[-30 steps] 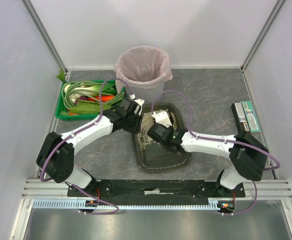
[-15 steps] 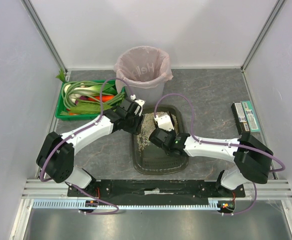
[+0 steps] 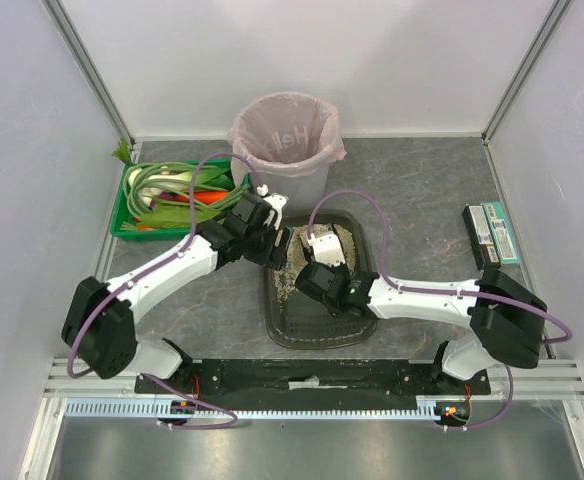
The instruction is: Clean the litter box
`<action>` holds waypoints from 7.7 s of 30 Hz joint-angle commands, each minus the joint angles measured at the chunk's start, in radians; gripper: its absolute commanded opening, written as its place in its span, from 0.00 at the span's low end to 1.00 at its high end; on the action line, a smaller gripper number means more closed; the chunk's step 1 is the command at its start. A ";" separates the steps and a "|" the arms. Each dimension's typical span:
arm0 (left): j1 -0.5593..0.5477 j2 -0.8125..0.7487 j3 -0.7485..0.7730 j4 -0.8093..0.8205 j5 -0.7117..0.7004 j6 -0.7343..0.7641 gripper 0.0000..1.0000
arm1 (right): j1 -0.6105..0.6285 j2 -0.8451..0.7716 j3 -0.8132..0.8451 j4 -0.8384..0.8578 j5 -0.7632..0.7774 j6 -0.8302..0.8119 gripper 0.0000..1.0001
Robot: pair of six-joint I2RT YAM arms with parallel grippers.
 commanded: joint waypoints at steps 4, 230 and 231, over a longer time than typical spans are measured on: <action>-0.006 -0.113 -0.025 0.087 -0.045 0.049 0.81 | 0.010 -0.078 -0.017 0.036 0.052 0.047 0.00; 0.321 -0.465 -0.226 0.152 0.079 0.006 0.86 | 0.220 -0.462 0.014 -0.255 0.040 -0.021 0.00; 0.321 -0.462 -0.226 0.152 0.080 0.006 0.86 | 0.222 -0.480 -0.041 -0.183 -0.081 -0.076 0.00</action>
